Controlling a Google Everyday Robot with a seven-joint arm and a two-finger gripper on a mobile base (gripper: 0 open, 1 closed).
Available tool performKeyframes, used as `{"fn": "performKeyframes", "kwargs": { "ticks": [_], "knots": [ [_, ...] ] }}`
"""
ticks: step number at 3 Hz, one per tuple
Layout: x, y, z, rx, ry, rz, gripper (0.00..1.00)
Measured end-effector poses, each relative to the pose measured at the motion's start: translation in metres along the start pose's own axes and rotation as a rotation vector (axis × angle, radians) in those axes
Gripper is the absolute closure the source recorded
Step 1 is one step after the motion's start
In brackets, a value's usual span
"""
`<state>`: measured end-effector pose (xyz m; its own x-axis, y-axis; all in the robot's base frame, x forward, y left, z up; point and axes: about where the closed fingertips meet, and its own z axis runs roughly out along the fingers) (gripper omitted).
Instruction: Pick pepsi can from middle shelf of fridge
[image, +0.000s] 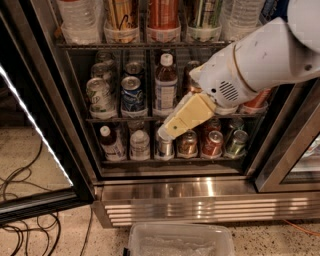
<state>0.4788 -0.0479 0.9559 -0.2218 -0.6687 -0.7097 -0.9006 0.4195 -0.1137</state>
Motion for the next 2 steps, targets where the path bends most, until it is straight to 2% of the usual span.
{"fn": "performKeyframes", "kwargs": {
  "ticks": [1, 2],
  "knots": [
    [0.0, 0.0, 0.0, -0.001, 0.001, -0.001, 0.0],
    [-0.01, -0.006, 0.02, 0.031, -0.032, 0.012, 0.0]
  ]
}}
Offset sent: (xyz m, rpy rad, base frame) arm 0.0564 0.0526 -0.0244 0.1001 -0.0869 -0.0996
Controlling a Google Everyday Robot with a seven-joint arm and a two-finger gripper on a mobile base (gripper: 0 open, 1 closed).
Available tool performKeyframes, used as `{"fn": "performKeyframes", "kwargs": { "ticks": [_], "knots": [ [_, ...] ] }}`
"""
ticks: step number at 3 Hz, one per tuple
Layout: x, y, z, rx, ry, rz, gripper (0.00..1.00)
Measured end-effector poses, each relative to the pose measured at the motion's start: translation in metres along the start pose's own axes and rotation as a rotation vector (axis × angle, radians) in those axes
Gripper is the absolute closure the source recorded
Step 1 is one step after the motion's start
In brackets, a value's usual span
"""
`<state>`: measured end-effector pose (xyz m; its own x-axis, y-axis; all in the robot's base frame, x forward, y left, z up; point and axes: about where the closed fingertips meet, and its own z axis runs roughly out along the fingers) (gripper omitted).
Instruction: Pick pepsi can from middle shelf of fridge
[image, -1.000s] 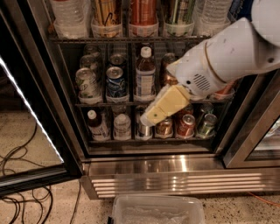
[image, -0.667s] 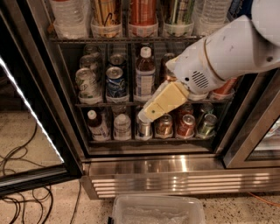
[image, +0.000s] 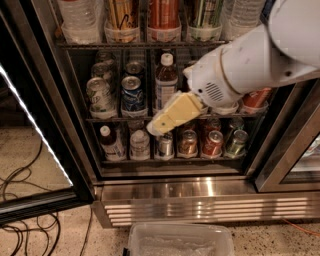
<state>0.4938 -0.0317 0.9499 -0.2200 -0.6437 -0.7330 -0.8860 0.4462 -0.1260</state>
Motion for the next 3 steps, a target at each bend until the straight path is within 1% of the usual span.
{"fn": "performKeyframes", "kwargs": {
  "ticks": [1, 2, 3],
  "knots": [
    [-0.002, -0.001, 0.045, 0.035, -0.046, 0.081, 0.0],
    [-0.004, 0.016, 0.096, 0.075, -0.052, 0.139, 0.0],
    [-0.003, 0.03, 0.134, 0.14, -0.062, 0.142, 0.0]
  ]
}}
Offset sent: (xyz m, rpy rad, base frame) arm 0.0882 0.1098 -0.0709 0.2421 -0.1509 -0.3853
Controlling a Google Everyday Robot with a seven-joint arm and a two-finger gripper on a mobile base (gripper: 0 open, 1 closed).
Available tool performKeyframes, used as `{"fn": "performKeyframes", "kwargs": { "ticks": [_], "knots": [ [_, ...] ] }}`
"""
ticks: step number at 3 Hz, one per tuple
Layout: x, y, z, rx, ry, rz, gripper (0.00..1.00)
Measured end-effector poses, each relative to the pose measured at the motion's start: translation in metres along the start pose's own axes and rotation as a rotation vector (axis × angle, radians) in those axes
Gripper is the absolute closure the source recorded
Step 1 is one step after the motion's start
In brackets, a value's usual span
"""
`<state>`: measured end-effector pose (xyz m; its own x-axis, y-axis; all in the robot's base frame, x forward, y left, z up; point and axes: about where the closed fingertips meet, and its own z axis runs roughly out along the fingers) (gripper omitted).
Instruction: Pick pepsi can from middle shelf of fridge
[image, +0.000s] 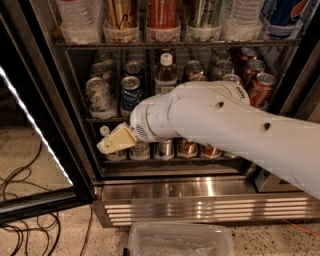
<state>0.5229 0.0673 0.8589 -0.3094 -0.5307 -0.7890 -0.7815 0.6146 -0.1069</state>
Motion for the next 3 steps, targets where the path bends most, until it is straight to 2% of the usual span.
{"fn": "performKeyframes", "kwargs": {
  "ticks": [1, 2, 3],
  "knots": [
    [-0.02, -0.003, 0.011, 0.066, -0.102, 0.009, 0.0],
    [-0.034, -0.008, 0.01, 0.088, -0.156, 0.015, 0.0],
    [-0.006, -0.006, 0.019, 0.1, -0.116, 0.038, 0.0]
  ]
}}
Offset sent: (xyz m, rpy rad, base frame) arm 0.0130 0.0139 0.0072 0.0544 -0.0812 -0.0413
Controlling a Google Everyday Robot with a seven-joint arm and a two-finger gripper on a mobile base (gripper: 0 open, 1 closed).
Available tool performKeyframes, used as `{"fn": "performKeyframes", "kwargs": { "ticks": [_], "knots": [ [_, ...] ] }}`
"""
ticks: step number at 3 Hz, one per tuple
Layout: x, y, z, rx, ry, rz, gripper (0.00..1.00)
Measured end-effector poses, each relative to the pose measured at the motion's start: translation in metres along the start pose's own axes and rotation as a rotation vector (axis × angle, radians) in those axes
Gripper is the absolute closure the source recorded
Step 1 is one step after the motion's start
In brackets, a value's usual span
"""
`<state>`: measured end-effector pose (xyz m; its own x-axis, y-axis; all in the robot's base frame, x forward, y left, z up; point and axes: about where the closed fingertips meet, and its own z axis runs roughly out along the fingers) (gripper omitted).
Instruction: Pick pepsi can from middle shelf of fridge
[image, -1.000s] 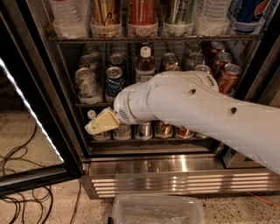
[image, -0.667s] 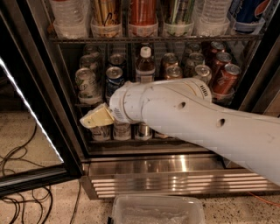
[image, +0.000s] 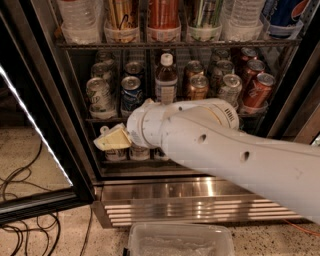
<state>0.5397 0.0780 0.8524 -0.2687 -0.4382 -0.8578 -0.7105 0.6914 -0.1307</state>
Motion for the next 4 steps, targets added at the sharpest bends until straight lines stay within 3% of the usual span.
{"fn": "performKeyframes", "kwargs": {
  "ticks": [1, 2, 3, 4],
  "knots": [
    [0.027, -0.017, -0.013, 0.067, 0.008, 0.0, 0.0],
    [0.035, -0.047, -0.053, 0.173, -0.029, 0.02, 0.0],
    [0.035, -0.051, -0.058, 0.192, -0.05, 0.128, 0.0],
    [0.035, -0.05, -0.057, 0.19, -0.049, 0.127, 0.0]
  ]
}}
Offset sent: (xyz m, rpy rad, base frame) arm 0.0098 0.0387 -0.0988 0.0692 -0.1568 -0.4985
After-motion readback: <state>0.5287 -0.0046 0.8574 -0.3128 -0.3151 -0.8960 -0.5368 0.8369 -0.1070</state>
